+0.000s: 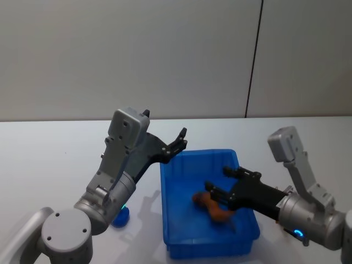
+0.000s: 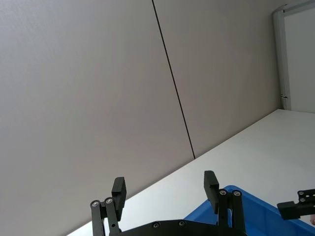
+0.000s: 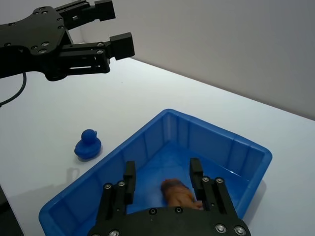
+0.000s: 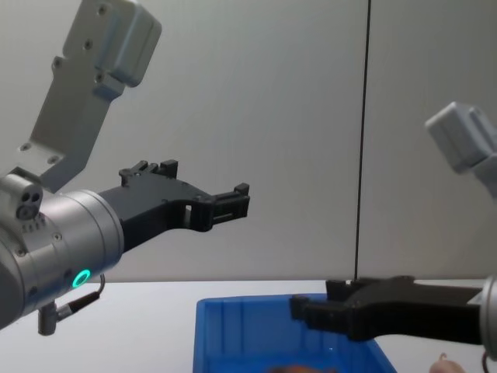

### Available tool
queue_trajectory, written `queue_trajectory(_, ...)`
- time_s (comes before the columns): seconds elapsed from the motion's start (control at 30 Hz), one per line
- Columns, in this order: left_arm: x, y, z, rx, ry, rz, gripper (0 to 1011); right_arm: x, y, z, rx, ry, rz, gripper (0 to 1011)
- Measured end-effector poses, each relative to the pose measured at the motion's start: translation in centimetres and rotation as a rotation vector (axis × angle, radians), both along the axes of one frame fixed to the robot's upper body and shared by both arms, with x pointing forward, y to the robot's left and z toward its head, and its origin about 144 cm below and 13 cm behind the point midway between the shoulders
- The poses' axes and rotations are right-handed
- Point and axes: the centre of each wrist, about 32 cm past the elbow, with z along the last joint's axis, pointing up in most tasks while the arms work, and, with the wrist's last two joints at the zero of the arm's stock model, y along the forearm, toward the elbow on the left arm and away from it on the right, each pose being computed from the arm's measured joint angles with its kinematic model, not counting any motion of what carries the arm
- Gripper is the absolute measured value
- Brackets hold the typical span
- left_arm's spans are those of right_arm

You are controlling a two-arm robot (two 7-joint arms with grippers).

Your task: Pick up the two dolls from the table and place them into the box.

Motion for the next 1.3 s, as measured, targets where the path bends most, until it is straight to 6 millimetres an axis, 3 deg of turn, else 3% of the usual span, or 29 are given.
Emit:
queue_trajectory(0.17, 0.0, 0.0, 0.0, 0.0, 0.0, 0.0, 1001, 0.1, 0.3, -0.2, 0.0, 0.007, 0.003, 784)
queue_trajectory(0.47, 0.0, 0.0, 0.0, 0.0, 0.0, 0.0, 1001, -0.3, -0.4, -0.4, 0.007, 0.008, -0.057, 999)
queue_trajectory(1.3, 0.0, 0.0, 0.0, 0.0, 0.0, 0.0, 1001, -3.7, -5.7, -2.1, -0.014, 0.083, -0.284, 1001)
